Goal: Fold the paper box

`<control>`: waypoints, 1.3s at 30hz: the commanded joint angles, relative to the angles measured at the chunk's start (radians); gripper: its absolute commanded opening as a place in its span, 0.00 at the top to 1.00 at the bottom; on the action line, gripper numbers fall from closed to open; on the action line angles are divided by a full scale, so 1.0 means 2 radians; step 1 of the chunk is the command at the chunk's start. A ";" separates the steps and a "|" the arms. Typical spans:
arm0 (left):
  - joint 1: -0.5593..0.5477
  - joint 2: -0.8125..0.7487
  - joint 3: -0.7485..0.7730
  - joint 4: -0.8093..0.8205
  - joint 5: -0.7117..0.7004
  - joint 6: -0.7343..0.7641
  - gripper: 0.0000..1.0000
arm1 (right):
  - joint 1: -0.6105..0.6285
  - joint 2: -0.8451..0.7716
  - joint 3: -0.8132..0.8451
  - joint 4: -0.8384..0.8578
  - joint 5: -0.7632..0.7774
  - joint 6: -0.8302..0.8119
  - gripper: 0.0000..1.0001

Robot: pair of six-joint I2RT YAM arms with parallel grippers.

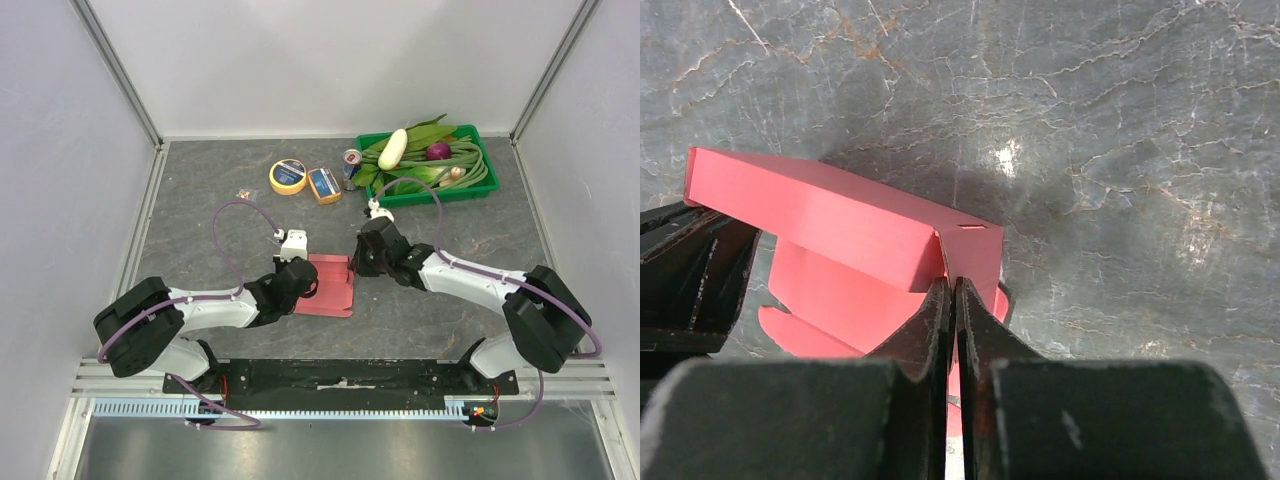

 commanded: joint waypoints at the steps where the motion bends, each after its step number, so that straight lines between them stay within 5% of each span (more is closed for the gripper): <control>1: -0.007 -0.008 -0.001 -0.003 0.006 -0.029 0.98 | 0.004 -0.018 -0.025 0.073 0.007 0.022 0.92; 6: -0.007 -0.011 -0.006 -0.005 0.000 -0.020 0.98 | 0.003 -0.054 -0.040 0.067 -0.017 -0.121 0.82; 11: -0.007 -0.011 -0.009 -0.006 -0.005 -0.010 0.98 | -0.003 -0.096 -0.054 0.031 -0.063 -0.172 0.73; 12: -0.007 -0.011 -0.009 -0.006 -0.006 -0.010 0.98 | -0.007 -0.106 -0.059 0.029 -0.074 -0.174 0.62; 16: -0.008 -0.011 -0.011 -0.011 -0.012 -0.008 0.98 | -0.040 -0.156 -0.071 0.014 -0.103 -0.168 0.49; 23: -0.008 -0.009 -0.008 -0.012 -0.013 -0.007 0.98 | -0.113 -0.131 -0.034 -0.068 0.069 -0.154 0.55; 28: -0.007 -0.011 -0.006 -0.013 -0.013 -0.005 0.98 | -0.107 -0.068 -0.026 -0.033 0.016 -0.194 0.60; 39: -0.007 -0.004 -0.001 -0.013 -0.009 -0.006 0.98 | -0.005 -0.010 -0.014 0.043 -0.048 -0.275 0.55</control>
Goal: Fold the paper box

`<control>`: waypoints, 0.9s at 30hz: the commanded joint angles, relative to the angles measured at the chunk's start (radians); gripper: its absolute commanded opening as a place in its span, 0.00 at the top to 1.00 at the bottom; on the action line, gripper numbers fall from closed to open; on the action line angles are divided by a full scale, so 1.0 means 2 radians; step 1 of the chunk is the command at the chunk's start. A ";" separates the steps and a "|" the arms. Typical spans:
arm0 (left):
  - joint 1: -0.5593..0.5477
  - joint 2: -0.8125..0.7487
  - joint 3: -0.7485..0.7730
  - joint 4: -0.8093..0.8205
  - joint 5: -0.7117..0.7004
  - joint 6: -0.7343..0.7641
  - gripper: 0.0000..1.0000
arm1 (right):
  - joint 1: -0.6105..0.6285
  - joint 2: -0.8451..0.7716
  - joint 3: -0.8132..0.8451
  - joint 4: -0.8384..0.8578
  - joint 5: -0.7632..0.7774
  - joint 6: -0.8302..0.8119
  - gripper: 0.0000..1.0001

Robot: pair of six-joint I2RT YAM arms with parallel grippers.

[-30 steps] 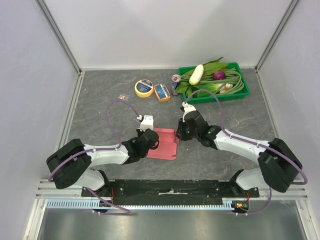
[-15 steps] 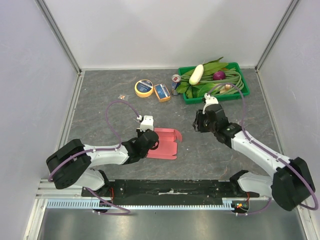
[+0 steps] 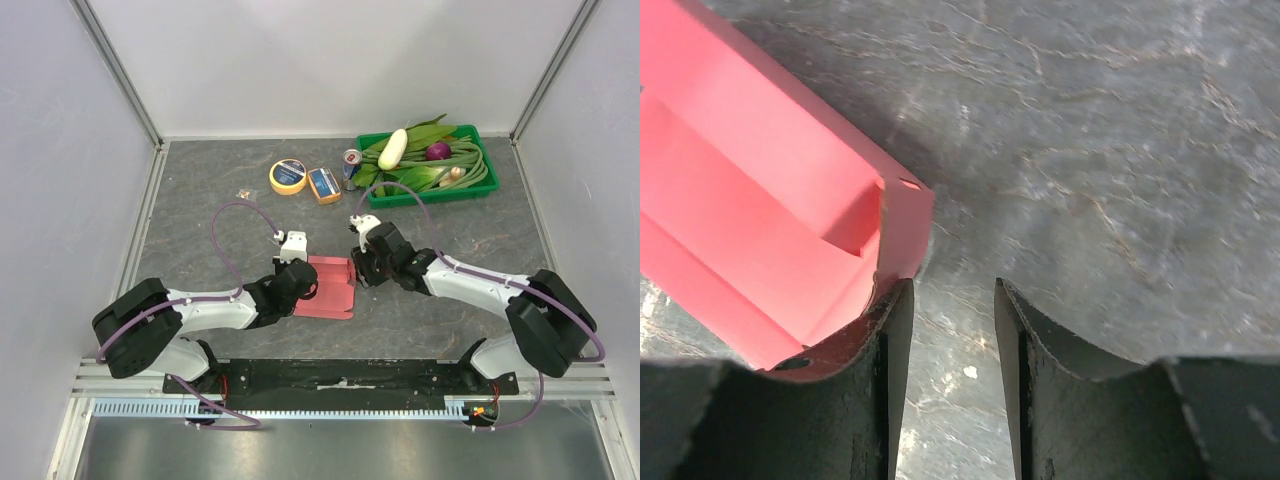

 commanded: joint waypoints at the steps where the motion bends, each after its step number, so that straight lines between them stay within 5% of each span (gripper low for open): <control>1: -0.003 0.000 0.004 -0.010 -0.005 -0.004 0.98 | 0.015 0.017 0.028 0.050 -0.038 -0.037 0.55; 11: -0.003 -0.003 0.008 -0.014 -0.003 -0.004 0.98 | 0.025 -0.010 0.003 0.080 -0.070 -0.053 0.55; 27: -0.004 -0.003 0.008 -0.014 -0.008 0.001 0.98 | 0.049 0.016 -0.032 0.220 0.019 -0.076 0.60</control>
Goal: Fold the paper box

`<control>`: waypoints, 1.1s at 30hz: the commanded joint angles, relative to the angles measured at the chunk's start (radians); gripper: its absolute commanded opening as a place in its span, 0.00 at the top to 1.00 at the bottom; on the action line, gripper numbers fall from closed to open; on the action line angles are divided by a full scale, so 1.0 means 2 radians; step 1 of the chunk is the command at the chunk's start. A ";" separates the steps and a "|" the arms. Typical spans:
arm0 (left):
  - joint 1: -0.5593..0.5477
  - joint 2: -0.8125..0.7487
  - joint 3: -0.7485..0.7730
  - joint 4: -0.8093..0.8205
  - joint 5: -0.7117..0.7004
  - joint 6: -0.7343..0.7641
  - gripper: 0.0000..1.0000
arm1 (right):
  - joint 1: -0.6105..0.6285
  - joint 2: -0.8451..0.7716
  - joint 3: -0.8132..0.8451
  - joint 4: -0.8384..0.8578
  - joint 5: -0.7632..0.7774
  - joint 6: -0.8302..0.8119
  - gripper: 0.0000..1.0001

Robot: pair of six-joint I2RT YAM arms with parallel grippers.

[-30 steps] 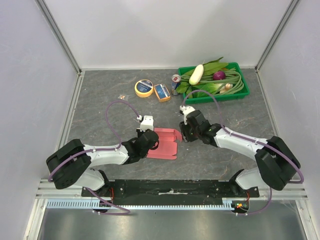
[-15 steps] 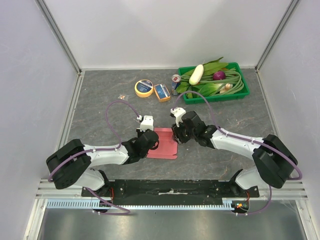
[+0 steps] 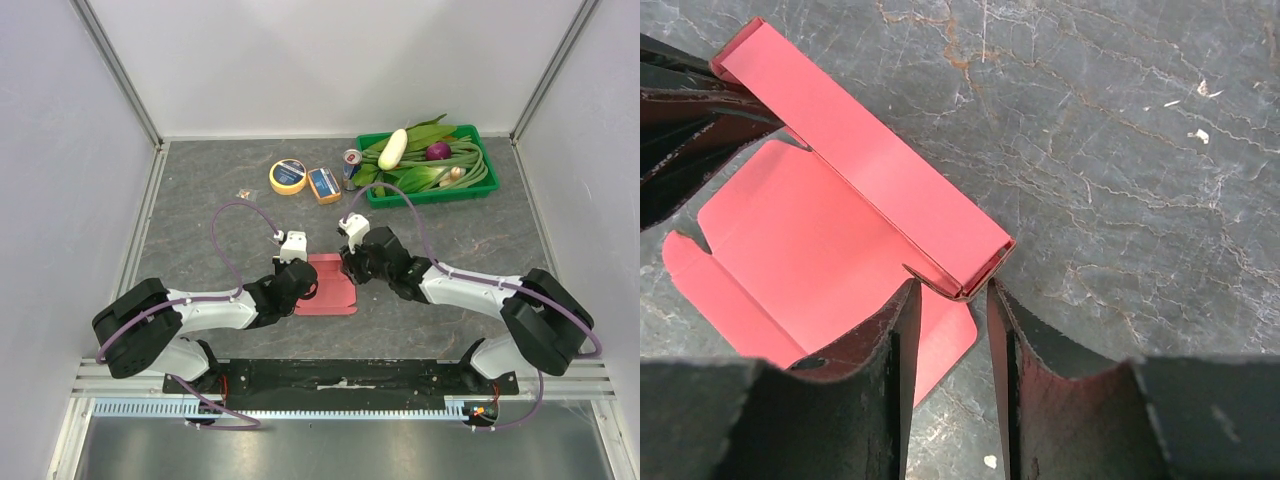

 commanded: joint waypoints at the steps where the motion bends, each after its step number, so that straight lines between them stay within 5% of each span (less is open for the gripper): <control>1: -0.004 -0.003 0.010 -0.013 -0.008 0.002 0.98 | 0.018 0.007 -0.014 0.080 0.053 -0.019 0.61; 10: -0.008 0.001 0.014 -0.010 -0.008 0.000 0.98 | 0.041 0.026 -0.046 0.150 0.136 -0.019 0.74; 28: -0.014 0.007 0.013 -0.010 -0.030 -0.022 0.98 | 0.091 0.102 -0.046 0.233 0.272 -0.025 0.75; 33: -0.014 0.017 0.017 -0.018 -0.041 -0.038 0.98 | 0.092 0.122 -0.038 0.253 0.295 -0.029 0.83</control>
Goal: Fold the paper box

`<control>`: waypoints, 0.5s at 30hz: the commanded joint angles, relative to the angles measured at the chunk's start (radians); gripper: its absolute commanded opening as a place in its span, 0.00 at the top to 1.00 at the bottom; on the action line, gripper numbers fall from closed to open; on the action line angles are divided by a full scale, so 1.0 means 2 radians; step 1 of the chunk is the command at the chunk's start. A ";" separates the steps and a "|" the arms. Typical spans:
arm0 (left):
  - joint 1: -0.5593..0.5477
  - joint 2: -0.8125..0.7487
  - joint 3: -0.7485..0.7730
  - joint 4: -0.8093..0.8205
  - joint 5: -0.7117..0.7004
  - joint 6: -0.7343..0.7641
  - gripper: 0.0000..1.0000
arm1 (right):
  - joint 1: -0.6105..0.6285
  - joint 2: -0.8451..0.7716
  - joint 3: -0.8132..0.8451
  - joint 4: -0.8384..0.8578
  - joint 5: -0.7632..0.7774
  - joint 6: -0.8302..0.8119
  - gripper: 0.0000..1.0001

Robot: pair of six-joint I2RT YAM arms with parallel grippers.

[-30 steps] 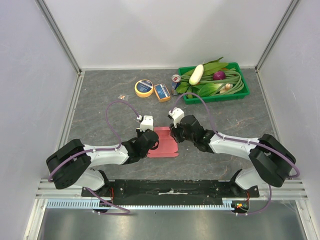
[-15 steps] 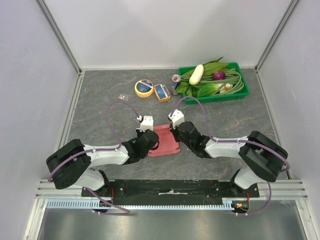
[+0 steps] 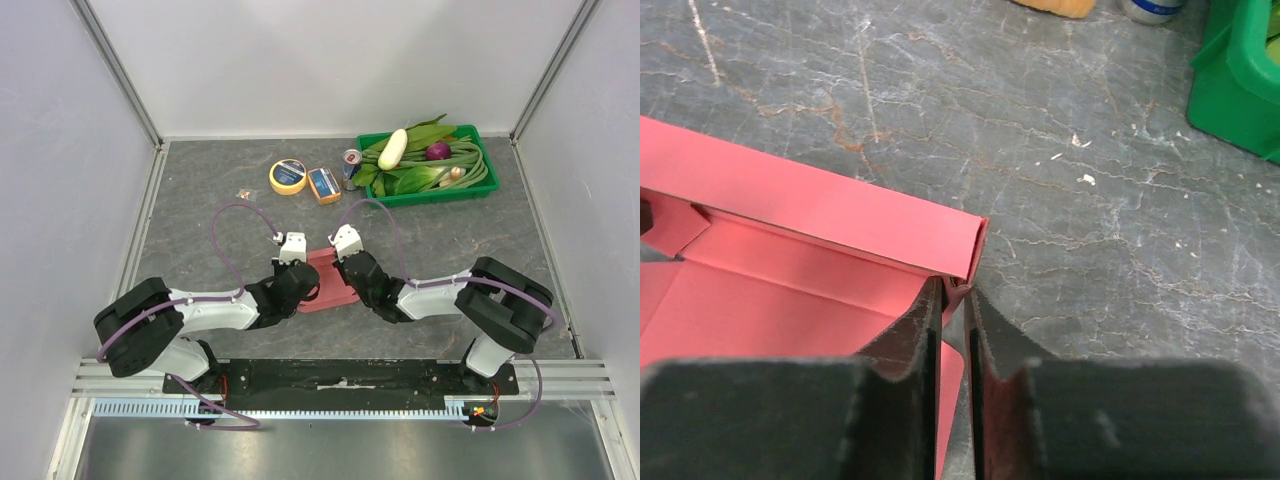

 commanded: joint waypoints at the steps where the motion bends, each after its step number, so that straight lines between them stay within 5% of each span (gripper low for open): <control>1: -0.006 0.015 0.016 -0.010 -0.017 -0.030 0.98 | 0.003 0.026 0.013 0.020 0.031 -0.003 0.93; 3: -0.006 0.018 0.022 -0.019 -0.020 -0.045 0.98 | 0.007 0.033 0.013 0.033 0.048 0.001 1.00; 10: -0.006 0.037 0.064 -0.116 -0.039 -0.143 0.98 | 0.072 0.077 0.027 0.087 0.273 0.006 1.00; 15: -0.007 0.037 0.078 -0.132 -0.016 -0.169 0.98 | 0.099 0.119 0.053 0.090 0.364 0.014 1.00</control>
